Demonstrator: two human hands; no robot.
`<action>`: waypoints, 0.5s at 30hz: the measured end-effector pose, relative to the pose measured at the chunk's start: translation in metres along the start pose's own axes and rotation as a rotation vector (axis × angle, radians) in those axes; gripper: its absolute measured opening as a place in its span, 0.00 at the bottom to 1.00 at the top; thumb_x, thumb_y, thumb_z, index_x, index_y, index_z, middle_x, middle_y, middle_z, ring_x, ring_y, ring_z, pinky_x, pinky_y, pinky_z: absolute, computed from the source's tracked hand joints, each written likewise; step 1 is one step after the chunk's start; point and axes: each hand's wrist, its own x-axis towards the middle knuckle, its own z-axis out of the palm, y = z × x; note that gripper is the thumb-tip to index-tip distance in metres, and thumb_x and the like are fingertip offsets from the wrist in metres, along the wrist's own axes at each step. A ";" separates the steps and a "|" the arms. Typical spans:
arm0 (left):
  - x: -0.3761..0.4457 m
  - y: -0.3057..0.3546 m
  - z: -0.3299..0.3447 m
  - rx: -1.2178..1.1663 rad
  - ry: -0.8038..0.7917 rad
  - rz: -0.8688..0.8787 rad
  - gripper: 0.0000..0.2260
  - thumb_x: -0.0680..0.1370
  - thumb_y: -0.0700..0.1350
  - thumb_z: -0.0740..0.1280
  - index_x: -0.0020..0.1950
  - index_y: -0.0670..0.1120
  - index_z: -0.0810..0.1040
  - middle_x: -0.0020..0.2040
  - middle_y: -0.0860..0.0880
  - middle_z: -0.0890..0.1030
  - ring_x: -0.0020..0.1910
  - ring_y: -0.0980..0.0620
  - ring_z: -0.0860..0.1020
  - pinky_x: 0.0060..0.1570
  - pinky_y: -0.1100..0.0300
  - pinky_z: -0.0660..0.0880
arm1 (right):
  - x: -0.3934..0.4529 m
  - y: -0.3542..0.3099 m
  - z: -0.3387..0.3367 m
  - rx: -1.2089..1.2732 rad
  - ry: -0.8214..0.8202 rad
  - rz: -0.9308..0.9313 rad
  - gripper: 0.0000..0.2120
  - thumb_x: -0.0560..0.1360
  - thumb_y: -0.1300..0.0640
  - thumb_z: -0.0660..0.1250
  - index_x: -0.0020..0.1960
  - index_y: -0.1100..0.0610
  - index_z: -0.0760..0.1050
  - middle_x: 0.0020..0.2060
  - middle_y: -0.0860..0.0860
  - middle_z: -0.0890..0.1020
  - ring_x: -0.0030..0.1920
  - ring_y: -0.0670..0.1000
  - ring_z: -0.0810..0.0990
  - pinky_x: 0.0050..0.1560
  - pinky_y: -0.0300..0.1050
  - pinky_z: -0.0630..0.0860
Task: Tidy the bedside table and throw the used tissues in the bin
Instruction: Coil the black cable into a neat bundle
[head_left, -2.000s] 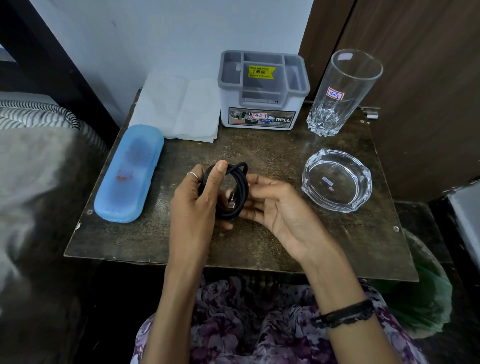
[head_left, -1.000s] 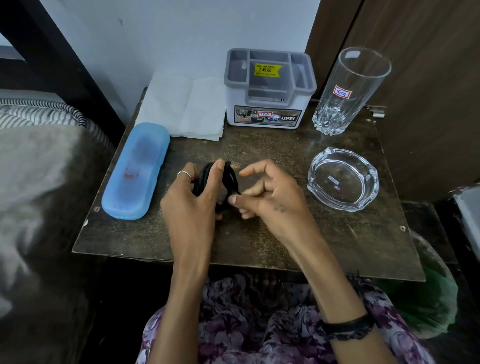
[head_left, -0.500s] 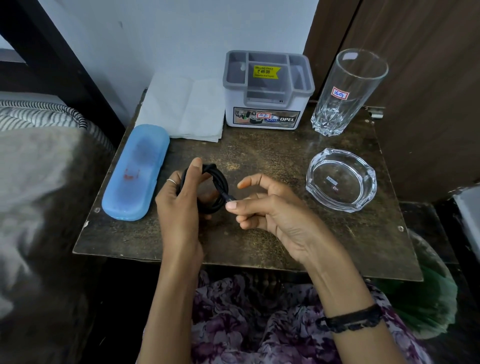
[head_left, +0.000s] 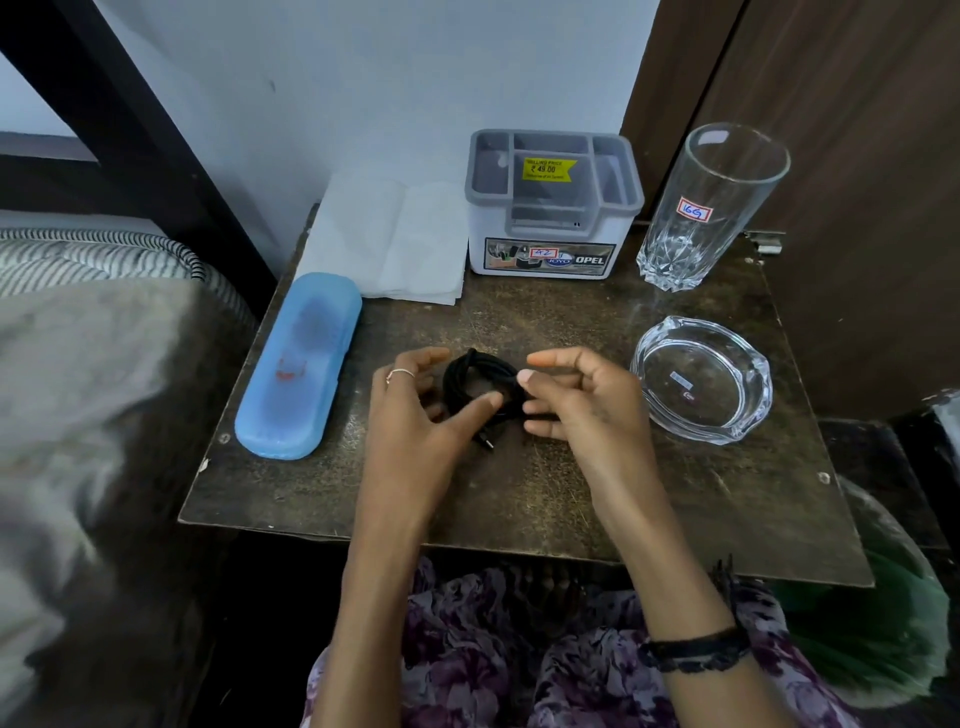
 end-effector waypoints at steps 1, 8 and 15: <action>0.000 0.001 0.000 0.087 0.031 0.025 0.21 0.66 0.45 0.77 0.53 0.52 0.72 0.55 0.50 0.70 0.53 0.54 0.75 0.54 0.61 0.73 | 0.000 0.002 0.003 -0.013 0.028 -0.015 0.03 0.73 0.62 0.69 0.43 0.55 0.79 0.36 0.52 0.81 0.33 0.44 0.81 0.32 0.36 0.78; -0.007 0.000 0.000 0.347 0.163 0.099 0.12 0.72 0.43 0.71 0.54 0.47 0.75 0.47 0.52 0.71 0.37 0.59 0.72 0.37 0.68 0.64 | -0.001 0.011 0.034 0.005 0.069 -0.113 0.01 0.73 0.62 0.69 0.44 0.59 0.80 0.35 0.51 0.82 0.35 0.47 0.84 0.36 0.37 0.80; -0.011 0.000 -0.006 0.441 0.261 0.124 0.18 0.78 0.41 0.63 0.69 0.43 0.70 0.65 0.48 0.72 0.63 0.50 0.73 0.57 0.62 0.67 | 0.000 0.015 0.055 -0.134 0.009 -0.191 0.10 0.74 0.56 0.69 0.54 0.53 0.82 0.47 0.50 0.85 0.47 0.48 0.83 0.52 0.52 0.80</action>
